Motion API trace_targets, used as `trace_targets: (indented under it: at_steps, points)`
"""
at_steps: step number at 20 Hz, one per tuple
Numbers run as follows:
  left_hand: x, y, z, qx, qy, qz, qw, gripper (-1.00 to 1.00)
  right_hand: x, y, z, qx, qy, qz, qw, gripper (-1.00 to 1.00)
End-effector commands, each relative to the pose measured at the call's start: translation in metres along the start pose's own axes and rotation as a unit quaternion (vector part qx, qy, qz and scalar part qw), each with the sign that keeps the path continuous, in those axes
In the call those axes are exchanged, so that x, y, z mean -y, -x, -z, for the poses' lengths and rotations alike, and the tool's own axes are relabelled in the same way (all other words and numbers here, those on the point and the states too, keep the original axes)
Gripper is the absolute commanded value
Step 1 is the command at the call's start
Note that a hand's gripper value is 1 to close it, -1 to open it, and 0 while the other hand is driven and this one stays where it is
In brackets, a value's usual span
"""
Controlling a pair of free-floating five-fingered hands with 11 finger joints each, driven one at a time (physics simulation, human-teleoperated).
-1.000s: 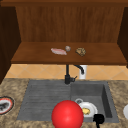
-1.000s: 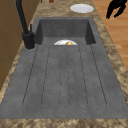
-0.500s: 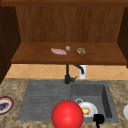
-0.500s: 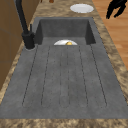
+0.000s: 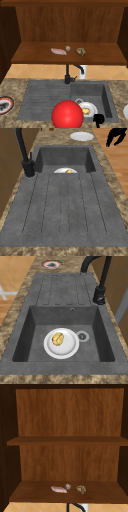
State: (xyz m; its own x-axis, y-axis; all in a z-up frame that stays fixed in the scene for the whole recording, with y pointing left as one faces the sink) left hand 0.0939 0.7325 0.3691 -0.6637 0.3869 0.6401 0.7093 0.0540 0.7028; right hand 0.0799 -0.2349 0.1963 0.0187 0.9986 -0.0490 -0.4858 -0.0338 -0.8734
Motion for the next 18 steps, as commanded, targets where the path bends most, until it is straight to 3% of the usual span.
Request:
trace_targets:
  at_steps: [1, 3, 4, 6, 10, 18]
  points:
    - [0.0, 0.0, 0.0, 0.0, 0.0, 0.0, 1.0, -1.0, 0.0, 0.0, 0.0, 0.0, 0.0, 0.0, 1.0, 0.0]
    - [-0.002, 0.001, 0.009, 0.0, 0.003, 0.007, 1.0, -1.0, 0.0, 0.0, 0.0, 0.0, 0.0, 0.0, 1.0, 0.0]
    - [-0.004, -0.003, 0.013, -0.005, 0.002, 0.019, 0.9998, -1.0, 0.0, 0.0, 0.0, 0.0, 0.0, 0.0, 1.0, 0.0]
    - [-0.013, -0.01, 0.022, -0.004, 0.001, 0.009, 0.9999, -1.0, 0.0, 0.0, 0.0, 0.0, 0.0, 0.0, 1.0, 0.0]
    - [-0.031, -0.033, 0.039, -0.004, 0.003, 0.009, 0.9999, -1.0, 0.0, 0.0, 0.0, 0.0, 0.0, 0.0, 1.0, 0.0]
    - [-0.068, -0.074, 0.077, -0.008, 0.002, -0.012, 0.9999, -1.0, 0.0, 0.0, 0.0, 0.0, 0.0, 0.0, 1.0, 0.0]
